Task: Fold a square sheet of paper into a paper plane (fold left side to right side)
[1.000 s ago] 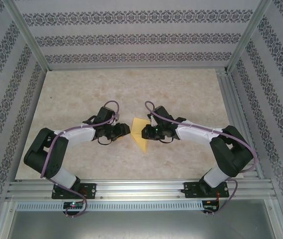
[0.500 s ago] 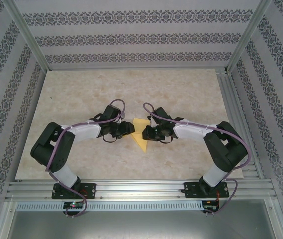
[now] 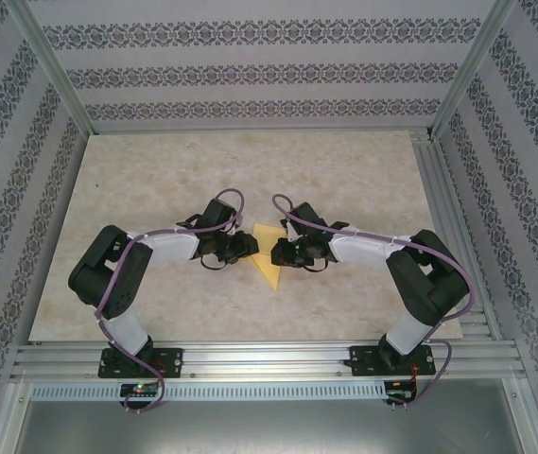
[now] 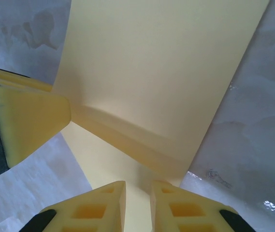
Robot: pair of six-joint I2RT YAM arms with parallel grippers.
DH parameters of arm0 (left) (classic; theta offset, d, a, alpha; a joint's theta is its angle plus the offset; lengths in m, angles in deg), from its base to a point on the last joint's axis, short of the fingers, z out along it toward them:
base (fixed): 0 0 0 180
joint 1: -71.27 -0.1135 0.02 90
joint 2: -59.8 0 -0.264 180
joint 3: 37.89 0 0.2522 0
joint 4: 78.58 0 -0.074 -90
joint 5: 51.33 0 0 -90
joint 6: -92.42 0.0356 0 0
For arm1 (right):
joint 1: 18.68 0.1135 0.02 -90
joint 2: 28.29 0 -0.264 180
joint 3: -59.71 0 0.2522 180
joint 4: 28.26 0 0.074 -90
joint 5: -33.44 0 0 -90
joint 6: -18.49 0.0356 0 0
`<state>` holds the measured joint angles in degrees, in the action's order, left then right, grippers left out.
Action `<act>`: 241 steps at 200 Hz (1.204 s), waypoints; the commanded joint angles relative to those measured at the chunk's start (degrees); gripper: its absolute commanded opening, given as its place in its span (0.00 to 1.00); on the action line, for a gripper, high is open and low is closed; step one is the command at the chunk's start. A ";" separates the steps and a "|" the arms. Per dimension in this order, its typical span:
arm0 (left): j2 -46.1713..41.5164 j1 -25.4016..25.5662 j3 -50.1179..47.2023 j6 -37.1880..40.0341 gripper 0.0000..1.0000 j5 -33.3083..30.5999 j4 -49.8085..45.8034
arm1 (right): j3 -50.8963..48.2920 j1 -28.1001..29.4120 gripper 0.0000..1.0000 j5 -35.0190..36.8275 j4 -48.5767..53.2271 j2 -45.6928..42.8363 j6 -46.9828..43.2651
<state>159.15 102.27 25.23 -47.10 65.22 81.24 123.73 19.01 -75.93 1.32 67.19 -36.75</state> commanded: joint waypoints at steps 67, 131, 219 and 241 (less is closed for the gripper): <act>0.85 2.22 2.47 -0.91 0.20 0.09 2.39 | 1.80 -1.04 0.20 0.73 -0.69 1.72 -1.27; 0.17 3.01 3.37 -0.21 0.16 -1.39 -0.32 | 1.78 -1.04 0.13 -0.70 1.82 -1.84 -0.51; -0.21 3.45 4.18 0.20 0.15 -2.67 -2.01 | -3.46 1.08 0.08 -3.12 -3.92 1.07 4.78; -0.30 3.49 4.25 0.21 0.15 -2.62 -2.18 | -2.71 1.36 0.08 -3.12 -4.35 1.95 4.75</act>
<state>160.01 104.83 27.94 -47.60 63.40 80.33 120.65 19.63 -78.29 -0.58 67.72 -33.01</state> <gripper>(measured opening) 0.148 0.083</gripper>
